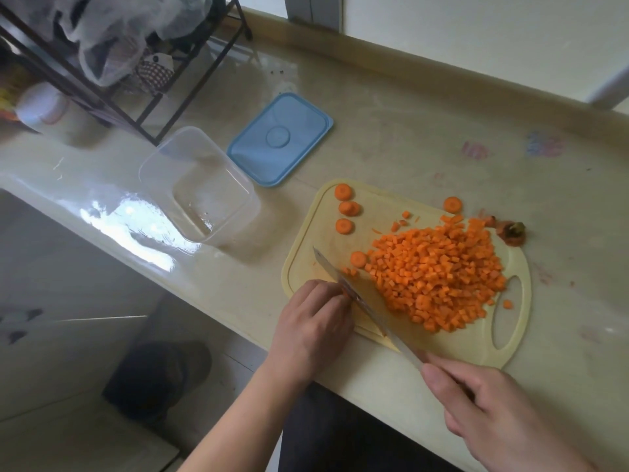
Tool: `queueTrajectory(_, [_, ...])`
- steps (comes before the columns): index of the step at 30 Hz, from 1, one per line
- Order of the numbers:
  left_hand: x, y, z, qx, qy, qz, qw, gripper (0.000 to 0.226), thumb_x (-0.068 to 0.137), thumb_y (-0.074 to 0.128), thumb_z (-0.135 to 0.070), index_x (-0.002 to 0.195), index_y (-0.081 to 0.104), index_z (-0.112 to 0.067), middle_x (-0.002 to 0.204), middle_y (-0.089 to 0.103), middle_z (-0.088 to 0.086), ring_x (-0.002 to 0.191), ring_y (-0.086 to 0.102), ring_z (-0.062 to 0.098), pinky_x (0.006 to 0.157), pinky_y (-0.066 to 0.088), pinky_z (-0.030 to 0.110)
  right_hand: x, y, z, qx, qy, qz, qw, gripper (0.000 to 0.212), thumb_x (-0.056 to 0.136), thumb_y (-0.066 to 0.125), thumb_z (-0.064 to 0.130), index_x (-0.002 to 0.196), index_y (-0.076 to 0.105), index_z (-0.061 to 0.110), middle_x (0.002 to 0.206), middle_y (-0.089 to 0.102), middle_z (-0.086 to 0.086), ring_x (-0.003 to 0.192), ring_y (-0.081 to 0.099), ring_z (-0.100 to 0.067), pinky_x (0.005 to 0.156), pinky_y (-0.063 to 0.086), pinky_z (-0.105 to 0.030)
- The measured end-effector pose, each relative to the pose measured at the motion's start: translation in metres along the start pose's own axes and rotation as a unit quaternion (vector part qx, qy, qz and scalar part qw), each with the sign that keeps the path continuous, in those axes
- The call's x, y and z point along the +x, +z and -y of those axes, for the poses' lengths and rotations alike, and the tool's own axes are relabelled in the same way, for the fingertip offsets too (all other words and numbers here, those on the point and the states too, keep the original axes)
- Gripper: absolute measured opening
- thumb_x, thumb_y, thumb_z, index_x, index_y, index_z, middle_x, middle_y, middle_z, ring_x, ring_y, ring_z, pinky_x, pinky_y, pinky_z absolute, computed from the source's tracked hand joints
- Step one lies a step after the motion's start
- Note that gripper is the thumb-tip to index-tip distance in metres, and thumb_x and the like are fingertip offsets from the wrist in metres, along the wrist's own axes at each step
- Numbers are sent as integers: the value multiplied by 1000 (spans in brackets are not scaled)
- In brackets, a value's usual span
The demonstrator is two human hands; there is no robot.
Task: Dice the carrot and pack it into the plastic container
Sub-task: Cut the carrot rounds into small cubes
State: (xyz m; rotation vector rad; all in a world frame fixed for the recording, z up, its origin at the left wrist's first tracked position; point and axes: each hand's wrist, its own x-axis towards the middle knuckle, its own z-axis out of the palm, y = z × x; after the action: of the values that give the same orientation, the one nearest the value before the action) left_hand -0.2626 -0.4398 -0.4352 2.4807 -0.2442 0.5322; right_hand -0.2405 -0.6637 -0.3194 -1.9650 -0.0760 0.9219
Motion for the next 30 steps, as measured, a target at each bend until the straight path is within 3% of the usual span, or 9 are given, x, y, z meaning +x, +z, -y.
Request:
queueTrajectory(5, [-2,4,2,6,-9,1,1000,10,92,67,-7,93,76,-2,98,73,9,87,67,27,78,57,35,-2,4,1,-10,-3,-10,1000,27,84,51,45,108,64,44,42,48,30,52,53,12,52,36,-4])
queueTrajectory(7, [-3,5,4,3,-10,1,1000,11,93,68,-8,96,77,-2,102,73,8,92,67,25,83,57,32,4,7,2,-16,-8,-18,1000,14,91,50,53,98,62,49,43,48,31,55,53,14,54,37,-4])
queueTrajectory(11, [-3,4,3,-10,-15,3,1000,13,95,66,-8,98,77,-2,105,73,8,94,67,25,85,55,30,19,16,4,-37,-36,-10,999,22,87,38,56,86,58,46,45,47,33,53,53,8,53,37,-6])
queueTrajectory(16, [-7,-1,7,-65,-43,-15,997,13,87,69,7,95,74,-2,105,65,6,96,64,20,85,53,23,10,11,-5,59,-13,-34,998,28,87,49,44,64,62,52,43,41,4,38,36,-5,41,31,-15])
queueTrajectory(21, [6,-25,0,-150,-229,-122,954,36,73,47,7,84,69,-20,98,67,-7,98,66,10,85,52,26,-7,10,-8,115,46,-15,992,30,88,49,41,64,65,49,46,34,-4,36,29,-10,37,26,-18])
queueTrajectory(24, [42,-44,10,-178,-300,-163,923,44,74,47,7,81,66,-32,90,67,-10,90,66,10,80,52,23,-14,20,-7,91,40,6,995,38,93,51,38,59,62,49,42,38,0,39,38,-9,43,33,-20])
queueTrajectory(26, [77,-56,20,-192,-289,-90,933,45,83,58,7,86,67,-37,91,70,-9,88,67,7,80,52,17,-14,26,-6,71,54,7,996,37,94,51,39,59,63,44,42,46,1,41,47,-8,48,39,-21])
queueTrajectory(28, [110,-61,30,-151,-211,104,960,35,88,69,1,100,72,-32,101,71,-9,89,65,7,81,52,20,-13,31,-3,63,80,15,995,32,91,51,47,63,64,41,44,51,1,44,52,-7,50,42,-22])
queueTrajectory(30, [134,-55,31,-56,-90,305,946,27,91,73,-11,115,74,-22,114,69,-5,97,62,10,87,50,24,-12,38,-3,66,95,12,993,29,89,52,53,69,67,38,46,54,0,45,53,-8,51,42,-24])
